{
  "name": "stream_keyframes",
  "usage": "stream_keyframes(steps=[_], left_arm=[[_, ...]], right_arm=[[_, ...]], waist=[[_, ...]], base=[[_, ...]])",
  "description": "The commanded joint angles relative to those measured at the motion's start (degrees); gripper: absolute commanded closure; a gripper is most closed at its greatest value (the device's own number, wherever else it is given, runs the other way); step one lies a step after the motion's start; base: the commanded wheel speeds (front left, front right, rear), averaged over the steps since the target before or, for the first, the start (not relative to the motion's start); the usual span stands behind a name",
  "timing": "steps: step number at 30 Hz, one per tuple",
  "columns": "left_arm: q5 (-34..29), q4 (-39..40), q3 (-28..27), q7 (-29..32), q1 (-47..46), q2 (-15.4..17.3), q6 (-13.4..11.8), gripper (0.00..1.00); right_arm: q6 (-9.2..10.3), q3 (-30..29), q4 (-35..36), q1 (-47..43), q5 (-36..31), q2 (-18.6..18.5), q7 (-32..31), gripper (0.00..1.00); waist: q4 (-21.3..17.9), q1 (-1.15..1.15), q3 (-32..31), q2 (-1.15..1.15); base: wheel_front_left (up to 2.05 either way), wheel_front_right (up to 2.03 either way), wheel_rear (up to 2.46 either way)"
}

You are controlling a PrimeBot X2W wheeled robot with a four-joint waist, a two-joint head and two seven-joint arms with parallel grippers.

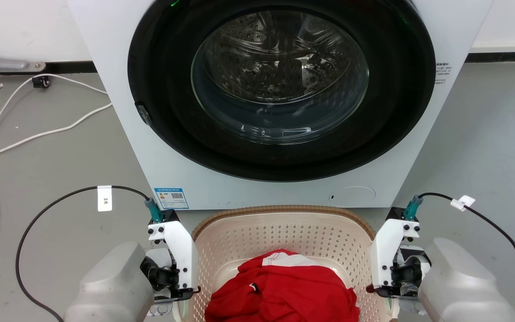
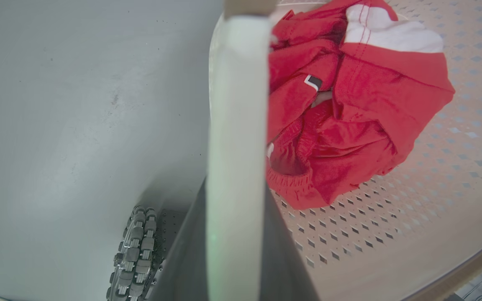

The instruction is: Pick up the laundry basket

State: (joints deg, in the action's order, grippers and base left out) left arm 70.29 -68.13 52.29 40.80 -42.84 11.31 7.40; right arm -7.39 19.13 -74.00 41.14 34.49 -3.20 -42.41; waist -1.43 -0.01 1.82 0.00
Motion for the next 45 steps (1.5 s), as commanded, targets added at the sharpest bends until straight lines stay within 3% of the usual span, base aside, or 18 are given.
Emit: stream_keyframes(steps=[1,45], left_arm=[[0.4,0.2,0.0,-0.1,0.2,-0.2,0.2,1.0],[2.1,1.5,2.1,-4.4,0.9,-0.1,0.2,1.0]], right_arm=[[-0.18,-0.3,0.3,0.4,0.2,0.3,0.1,1.0],[-0.23,-0.5,0.2,-0.1,0.8,0.5,1.1,1.0]], waist=[[0.0,0.01,0.0,0.0],[-0.2,0.01,0.1,0.0]], base=[[0.0,0.0,0.0],[0.0,0.0,0.0]])
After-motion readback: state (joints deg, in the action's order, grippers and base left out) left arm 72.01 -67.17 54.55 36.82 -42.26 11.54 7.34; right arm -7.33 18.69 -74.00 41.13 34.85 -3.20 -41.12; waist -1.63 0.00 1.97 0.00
